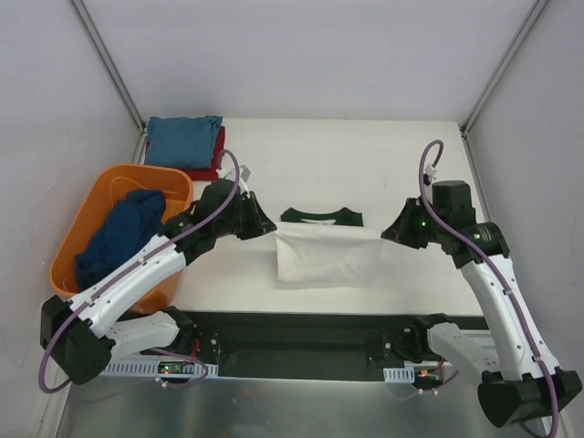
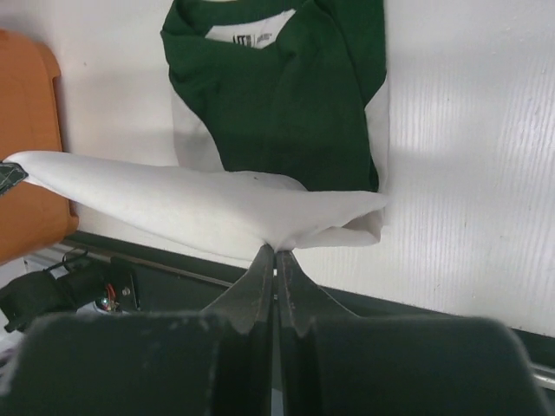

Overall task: Fold and stack the t-shirts
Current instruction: Fold the long partially folded tshirt into a neat square

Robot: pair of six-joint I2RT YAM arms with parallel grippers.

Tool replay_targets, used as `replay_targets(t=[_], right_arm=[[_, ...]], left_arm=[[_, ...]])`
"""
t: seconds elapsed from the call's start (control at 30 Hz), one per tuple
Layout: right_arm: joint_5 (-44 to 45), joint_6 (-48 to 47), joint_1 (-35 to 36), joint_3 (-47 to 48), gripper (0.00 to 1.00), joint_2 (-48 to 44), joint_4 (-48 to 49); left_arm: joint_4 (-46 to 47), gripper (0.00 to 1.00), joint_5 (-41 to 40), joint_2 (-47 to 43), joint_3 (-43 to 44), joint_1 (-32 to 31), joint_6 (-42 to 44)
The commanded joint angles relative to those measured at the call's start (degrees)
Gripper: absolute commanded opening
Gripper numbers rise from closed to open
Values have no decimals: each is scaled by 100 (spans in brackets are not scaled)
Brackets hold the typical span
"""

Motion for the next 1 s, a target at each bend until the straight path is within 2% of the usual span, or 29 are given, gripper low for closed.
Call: replay_targets(t=[0.0,0.5,0.83,0.97], right_arm=[[647,-102,-222,480,1,370,478],[165,-234,-802,1200,1,2374,1321],[33,-102,-926,1825,1,4298,1744],[-38,-93,-952,2088,1,4966,1841]], left_arm=[[-94,0,-143,529,529,448,335],[-85,0,472,2796,2049,1249,907],[-85,0,841,4605,3182,1592,1092],[-85,0,675,5126,3412,1636,1039]])
